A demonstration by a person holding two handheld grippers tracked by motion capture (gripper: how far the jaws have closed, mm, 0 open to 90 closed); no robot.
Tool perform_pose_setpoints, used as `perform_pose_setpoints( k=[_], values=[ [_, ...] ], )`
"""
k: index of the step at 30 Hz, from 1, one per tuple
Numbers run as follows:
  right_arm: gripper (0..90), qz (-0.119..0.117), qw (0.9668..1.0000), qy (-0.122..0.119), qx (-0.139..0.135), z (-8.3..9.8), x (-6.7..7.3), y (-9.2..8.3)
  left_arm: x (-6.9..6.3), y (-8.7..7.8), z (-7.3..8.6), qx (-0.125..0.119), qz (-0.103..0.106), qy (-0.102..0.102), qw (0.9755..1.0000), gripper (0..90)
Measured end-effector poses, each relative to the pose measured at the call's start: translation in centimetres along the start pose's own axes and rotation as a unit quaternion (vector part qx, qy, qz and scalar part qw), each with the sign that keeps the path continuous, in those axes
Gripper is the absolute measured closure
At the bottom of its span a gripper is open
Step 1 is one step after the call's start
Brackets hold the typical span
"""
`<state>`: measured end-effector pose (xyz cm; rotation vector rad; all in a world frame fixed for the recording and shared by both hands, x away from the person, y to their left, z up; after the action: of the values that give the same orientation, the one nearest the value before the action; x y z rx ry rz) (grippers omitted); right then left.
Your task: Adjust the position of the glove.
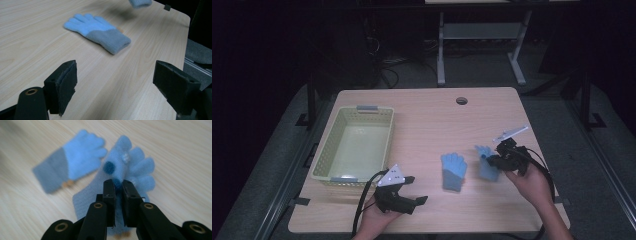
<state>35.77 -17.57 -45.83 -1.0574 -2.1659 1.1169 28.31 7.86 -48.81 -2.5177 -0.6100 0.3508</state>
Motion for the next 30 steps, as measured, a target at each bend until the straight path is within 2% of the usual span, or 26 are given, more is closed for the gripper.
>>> perform_pose_setpoints(
  k=[2,4,6,7,9,16,22,26,30],
  values=[
    [82.7,-0.004,1.0000,-0.006,-0.002,-0.3,0.4,0.0,0.0,0.0,0.0,0.000,-0.001,0.000,1.0000,19.2],
    [82.7,-0.019,0.9996,-0.017,-0.009,-1.2,2.0,0.0,-0.1,0.0,0.0,-0.001,0.000,0.001,1.0000,19.3],
    [82.7,-0.023,0.9995,-0.018,-0.010,-1.4,2.3,0.1,-0.1,0.0,0.0,0.000,0.000,0.004,1.0000,19.3],
    [82.7,-0.032,0.9992,-0.023,-0.008,-1.9,3.1,0.3,-0.1,0.0,0.0,0.000,0.000,0.004,1.0000,19.3],
    [82.7,-0.034,0.9991,-0.026,-0.008,-2.0,3.4,0.5,-0.1,0.0,0.0,0.000,0.000,0.003,1.0000,19.3],
    [82.4,-0.062,0.9973,-0.039,0.004,-3.1,5.8,2.4,-0.1,-0.1,-0.1,-0.003,0.000,0.002,1.0000,19.4],
    [82.2,-0.074,0.9957,-0.052,0.020,-3.3,7.1,4.0,-0.1,-0.1,0.0,0.000,0.000,0.007,1.0000,19.5],
    [81.8,-0.081,0.9952,-0.048,0.024,-3.6,7.7,4.6,-0.1,-0.1,0.0,0.002,0.001,0.006,1.0000,19.6],
    [81.6,-0.075,0.9955,-0.045,0.035,-3.4,8.0,5.2,-0.2,-0.2,-0.1,0.000,0.001,0.003,1.0000,19.7]
  ],
)
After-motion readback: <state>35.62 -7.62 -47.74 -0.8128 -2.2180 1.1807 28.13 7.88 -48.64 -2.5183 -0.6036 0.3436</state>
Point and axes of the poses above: each handheld gripper's, and its own axes: y roughly forward along the jaws, z roughly out of its underside, x roughly to its left, the point moved 9 cm from there along y, roughly forward along the jaws, and after that the axes turned 4 degrees about y, right-handed, at the moved point
